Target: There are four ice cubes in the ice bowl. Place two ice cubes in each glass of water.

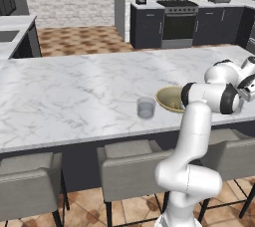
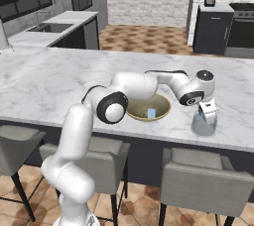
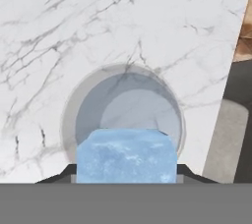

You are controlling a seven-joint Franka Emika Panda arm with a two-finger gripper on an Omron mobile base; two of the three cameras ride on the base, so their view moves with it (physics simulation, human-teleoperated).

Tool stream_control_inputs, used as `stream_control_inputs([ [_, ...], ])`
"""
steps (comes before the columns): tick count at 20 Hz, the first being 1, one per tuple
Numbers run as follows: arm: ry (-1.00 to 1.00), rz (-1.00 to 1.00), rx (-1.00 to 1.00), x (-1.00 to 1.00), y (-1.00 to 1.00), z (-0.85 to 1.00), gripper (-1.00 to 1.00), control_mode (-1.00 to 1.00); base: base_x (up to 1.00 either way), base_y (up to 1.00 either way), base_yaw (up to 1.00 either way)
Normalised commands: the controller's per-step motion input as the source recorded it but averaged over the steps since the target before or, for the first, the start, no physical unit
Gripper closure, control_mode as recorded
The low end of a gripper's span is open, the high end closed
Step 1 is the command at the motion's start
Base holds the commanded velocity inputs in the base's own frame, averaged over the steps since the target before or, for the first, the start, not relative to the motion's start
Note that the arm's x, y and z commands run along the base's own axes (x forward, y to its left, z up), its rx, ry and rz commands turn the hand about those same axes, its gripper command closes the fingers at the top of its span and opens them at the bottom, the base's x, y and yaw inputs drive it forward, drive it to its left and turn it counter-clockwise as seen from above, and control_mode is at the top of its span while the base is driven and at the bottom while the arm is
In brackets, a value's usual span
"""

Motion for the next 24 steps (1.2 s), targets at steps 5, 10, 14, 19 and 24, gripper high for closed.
stream_control_inputs([
  [5,-0.02,0.0,0.0,0.06,-0.05,0.0,-1.0,-1.0,0.0,0.0,0.0],
  [10,-0.02,0.0,0.0,0.09,-0.06,-0.01,-1.0,-1.0,0.0,0.0,0.0],
  [14,-0.02,0.0,0.0,0.07,-0.08,0.0,-1.0,-1.0,0.0,0.0,0.0],
  [19,-0.11,0.0,0.01,0.0,-0.06,0.1,-1.0,-1.0,0.0,0.0,0.0],
  [24,-0.23,0.0,0.0,-0.08,0.0,0.38,-1.0,-1.0,0.0,0.0,0.0],
])
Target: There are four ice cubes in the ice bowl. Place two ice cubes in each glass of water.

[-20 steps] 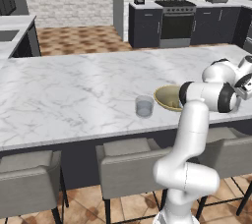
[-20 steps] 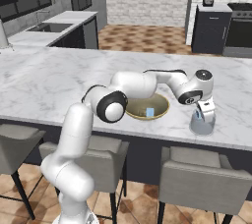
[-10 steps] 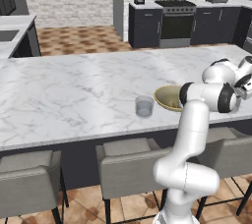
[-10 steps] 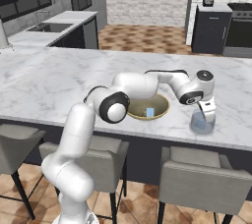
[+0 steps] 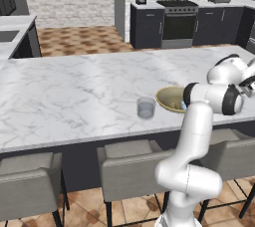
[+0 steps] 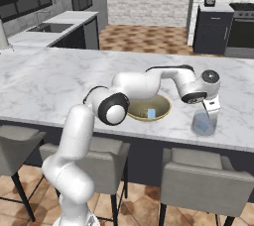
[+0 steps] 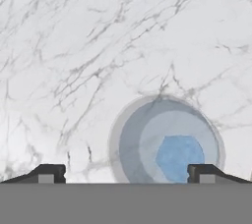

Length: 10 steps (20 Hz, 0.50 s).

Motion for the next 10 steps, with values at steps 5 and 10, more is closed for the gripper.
stream_control_inputs([
  [5,-0.2,0.0,0.0,-0.31,0.27,0.13,-1.0,-1.0,0.0,0.0,0.0],
  [10,-0.12,0.0,0.0,-0.3,0.47,0.31,-1.0,-1.0,0.0,0.0,0.0],
])
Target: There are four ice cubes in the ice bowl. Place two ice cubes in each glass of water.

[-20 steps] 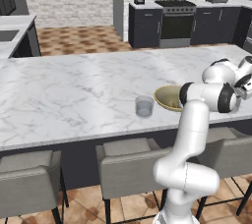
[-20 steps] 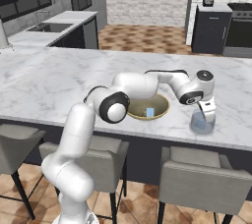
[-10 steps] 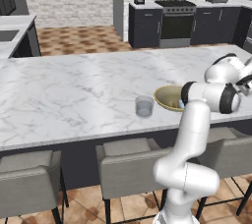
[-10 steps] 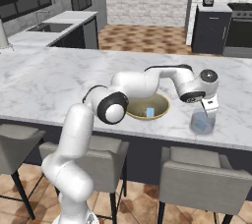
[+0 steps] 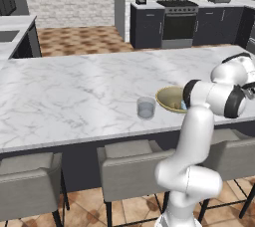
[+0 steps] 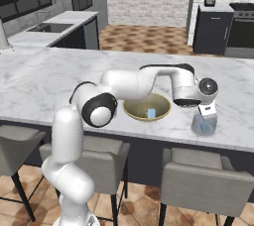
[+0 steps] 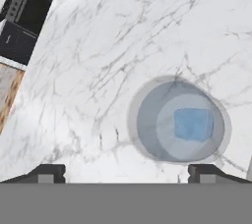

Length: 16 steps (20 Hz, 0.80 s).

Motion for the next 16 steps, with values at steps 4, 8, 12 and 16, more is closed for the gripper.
stream_control_inputs([
  [4,-0.01,0.03,0.0,-0.18,0.52,0.84,-1.0,-1.0,0.0,0.0,0.0],
  [8,0.07,0.09,-0.08,-0.21,0.54,0.87,-1.0,-1.0,0.0,0.0,0.0],
  [12,0.16,0.13,-0.08,-0.25,0.62,0.64,-1.0,-1.0,0.0,0.0,0.0],
  [16,0.21,0.14,-0.09,-0.16,0.74,0.26,-1.0,-1.0,0.0,0.0,0.0],
])
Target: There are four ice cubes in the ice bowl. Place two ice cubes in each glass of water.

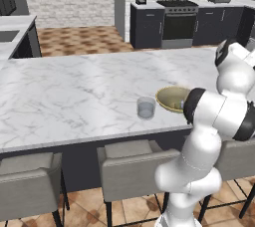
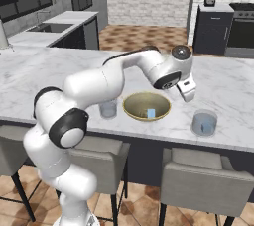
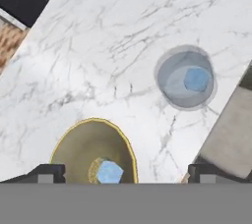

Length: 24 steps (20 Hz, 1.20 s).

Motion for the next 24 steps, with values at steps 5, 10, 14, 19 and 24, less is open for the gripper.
stream_control_inputs([
  [5,0.14,0.17,-0.12,-0.1,0.74,0.0,-1.0,-1.0,0.0,0.0,0.0],
  [10,0.0,0.36,-0.01,-0.17,0.37,-0.02,-1.0,-1.0,0.0,0.0,0.0],
  [14,0.0,0.32,0.0,-0.03,0.46,-0.07,-1.0,-1.0,0.0,0.0,0.0],
  [19,0.15,0.14,-0.01,0.0,0.64,0.0,-1.0,-1.0,0.0,0.0,0.0],
  [24,0.24,0.0,0.0,0.0,0.43,0.0,-1.0,-1.0,0.0,0.0,0.0],
])
